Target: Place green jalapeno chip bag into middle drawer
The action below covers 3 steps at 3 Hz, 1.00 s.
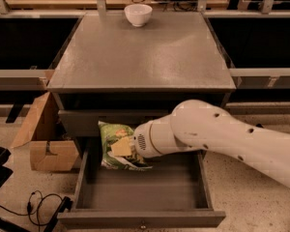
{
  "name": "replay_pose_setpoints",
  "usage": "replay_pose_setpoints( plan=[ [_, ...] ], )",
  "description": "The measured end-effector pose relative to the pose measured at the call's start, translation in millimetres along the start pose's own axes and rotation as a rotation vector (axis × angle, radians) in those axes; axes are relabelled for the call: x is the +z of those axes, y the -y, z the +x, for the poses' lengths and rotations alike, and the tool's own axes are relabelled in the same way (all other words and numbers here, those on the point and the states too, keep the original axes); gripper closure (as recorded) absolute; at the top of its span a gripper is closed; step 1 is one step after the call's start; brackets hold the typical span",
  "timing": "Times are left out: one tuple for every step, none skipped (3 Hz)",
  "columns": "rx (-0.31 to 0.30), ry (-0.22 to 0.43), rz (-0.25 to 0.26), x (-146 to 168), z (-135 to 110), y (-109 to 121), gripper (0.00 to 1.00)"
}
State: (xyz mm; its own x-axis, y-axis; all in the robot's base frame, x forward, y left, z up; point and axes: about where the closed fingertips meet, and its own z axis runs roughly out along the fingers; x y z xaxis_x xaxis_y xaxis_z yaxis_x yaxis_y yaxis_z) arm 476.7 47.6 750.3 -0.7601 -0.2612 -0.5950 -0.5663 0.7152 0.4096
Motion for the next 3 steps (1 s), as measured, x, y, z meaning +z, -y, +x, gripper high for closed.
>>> replay_pose_setpoints(
  plan=[
    [0.067, -0.037, 0.053, 55.4, 48.2, 51.5, 1.0],
    [0.126, -0.068, 0.083, 104.7, 85.5, 91.9, 1.0],
    [0.184, -0.1, 0.091, 152.1, 116.9, 116.8, 1.0]
  ],
)
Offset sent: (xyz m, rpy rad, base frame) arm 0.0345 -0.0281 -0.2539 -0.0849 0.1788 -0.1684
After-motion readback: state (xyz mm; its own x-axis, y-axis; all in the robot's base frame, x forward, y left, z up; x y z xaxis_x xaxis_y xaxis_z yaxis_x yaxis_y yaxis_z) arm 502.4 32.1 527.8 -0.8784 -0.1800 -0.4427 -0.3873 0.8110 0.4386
